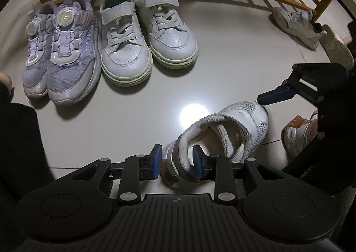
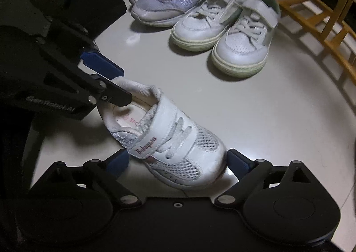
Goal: Organize scattered shoes
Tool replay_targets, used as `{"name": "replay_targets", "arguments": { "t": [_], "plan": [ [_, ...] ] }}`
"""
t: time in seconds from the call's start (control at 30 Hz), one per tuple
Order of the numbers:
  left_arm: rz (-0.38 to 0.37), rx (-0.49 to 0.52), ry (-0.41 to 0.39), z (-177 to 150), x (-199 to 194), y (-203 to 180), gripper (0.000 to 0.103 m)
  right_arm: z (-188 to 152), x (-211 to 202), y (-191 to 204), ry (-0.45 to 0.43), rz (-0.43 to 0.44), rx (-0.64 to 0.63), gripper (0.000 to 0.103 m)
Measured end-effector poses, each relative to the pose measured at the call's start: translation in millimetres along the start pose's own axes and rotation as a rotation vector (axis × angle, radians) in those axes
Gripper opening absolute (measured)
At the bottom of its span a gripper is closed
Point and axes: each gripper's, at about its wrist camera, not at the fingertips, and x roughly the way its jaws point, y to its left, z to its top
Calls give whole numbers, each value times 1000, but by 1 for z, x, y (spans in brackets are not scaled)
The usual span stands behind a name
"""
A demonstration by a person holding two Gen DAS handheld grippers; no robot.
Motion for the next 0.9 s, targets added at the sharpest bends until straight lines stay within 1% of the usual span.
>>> {"name": "replay_targets", "arguments": {
  "t": [0.07, 0.13, 0.27, 0.4, 0.57, 0.67, 0.77, 0.8, 0.83, 0.9],
  "plan": [
    [2, -26, -1, -1, -2, 3, 39, 0, 0, 2, 10, -2, 10, 97],
    [2, -42, -3, -1, -3, 4, 40, 0, -2, 2, 29, 7, 38, 97],
    [-1, -80, -4, -2, -4, 8, 40, -6, -5, 9, 53, 29, 70, 96],
    [-3, -112, -4, -3, -2, 12, 40, -14, -9, 20, 77, 69, 97, 96],
    [-4, -136, -6, -5, 1, 13, 38, -20, -11, 37, 100, 72, 92, 96],
    [-9, -155, -8, -7, 3, 14, 36, -20, -16, 42, 82, 43, 79, 95],
    [-26, -186, -10, -9, 5, 17, 28, -18, -21, 43, 33, -8, 64, 95],
    [-32, -193, -11, -9, 6, 18, 28, -17, -23, 44, 16, -25, 59, 95],
    [-29, -192, -13, -9, 6, 18, 26, -16, -25, 44, 0, -43, 54, 94],
    [-17, -180, -20, -9, 6, 15, 25, -16, -23, 44, -1, -44, 61, 90]
  ]
}}
